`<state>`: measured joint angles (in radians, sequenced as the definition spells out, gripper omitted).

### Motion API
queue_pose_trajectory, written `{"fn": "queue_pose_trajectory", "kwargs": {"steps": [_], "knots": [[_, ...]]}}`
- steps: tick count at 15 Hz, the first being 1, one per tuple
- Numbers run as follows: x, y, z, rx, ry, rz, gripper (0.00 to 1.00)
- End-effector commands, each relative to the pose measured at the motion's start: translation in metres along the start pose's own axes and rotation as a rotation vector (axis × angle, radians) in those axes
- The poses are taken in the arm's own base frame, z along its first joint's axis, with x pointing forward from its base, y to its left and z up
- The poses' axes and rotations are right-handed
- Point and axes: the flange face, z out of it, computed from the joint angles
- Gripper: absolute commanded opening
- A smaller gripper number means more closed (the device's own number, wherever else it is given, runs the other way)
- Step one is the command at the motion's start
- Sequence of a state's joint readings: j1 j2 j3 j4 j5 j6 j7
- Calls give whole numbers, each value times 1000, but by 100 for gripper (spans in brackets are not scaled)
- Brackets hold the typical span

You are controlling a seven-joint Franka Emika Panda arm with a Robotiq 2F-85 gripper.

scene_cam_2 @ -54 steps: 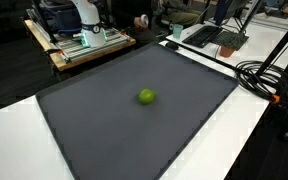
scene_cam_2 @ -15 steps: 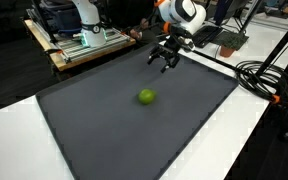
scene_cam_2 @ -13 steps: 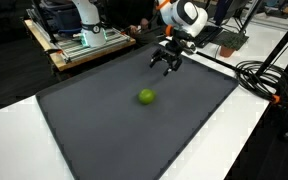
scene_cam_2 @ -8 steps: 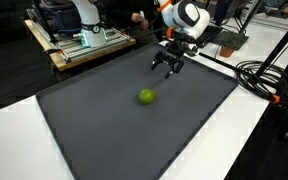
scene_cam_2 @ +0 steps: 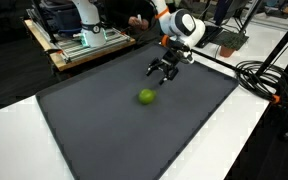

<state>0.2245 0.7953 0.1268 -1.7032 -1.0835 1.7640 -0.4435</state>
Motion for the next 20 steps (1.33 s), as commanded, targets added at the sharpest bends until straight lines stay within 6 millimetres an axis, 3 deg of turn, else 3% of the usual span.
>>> {"fn": "queue_pose_trajectory", "kwargs": {"steps": [1,9,15,20], "knots": [[3,1,5,6,-7,5,100],[17,3,7,-45,-60,-75,100],[12,17,4,-49,-89,-187,100],[20,29,26,-31,-89,-240,100]]}}
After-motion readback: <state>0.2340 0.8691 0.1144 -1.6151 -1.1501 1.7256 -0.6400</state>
